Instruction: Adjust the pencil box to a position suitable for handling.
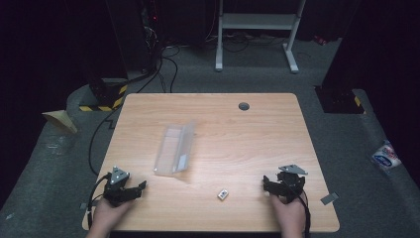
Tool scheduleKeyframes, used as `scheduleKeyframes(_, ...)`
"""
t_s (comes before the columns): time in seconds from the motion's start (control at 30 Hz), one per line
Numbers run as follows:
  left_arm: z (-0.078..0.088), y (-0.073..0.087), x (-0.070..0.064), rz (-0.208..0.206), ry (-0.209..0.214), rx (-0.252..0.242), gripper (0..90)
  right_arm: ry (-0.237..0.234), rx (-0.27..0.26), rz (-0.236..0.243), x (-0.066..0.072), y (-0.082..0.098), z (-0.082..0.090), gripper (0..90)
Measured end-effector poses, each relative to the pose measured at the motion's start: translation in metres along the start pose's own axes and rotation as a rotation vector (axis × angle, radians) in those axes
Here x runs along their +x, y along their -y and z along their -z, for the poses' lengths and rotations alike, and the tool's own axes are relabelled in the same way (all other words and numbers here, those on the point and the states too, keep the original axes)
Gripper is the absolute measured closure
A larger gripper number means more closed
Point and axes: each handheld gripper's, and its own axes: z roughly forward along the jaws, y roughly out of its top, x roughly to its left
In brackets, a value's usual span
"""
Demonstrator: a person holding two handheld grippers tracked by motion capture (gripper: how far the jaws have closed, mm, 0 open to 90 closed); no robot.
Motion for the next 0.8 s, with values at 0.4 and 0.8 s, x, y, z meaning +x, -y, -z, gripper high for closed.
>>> scheduleKeyframes(0.4,0.002,0.001,-0.001,-0.002,-0.005,-0.017,35.0,-0.015,0.0,0.013,0.001,0.001,0.001,8.1)
scheduleKeyframes(0.8,0.012,-0.01,-0.01,-0.001,0.005,-0.068,67.0,-0.034,-0.002,0.036,0.001,0.001,0.002,9.3)
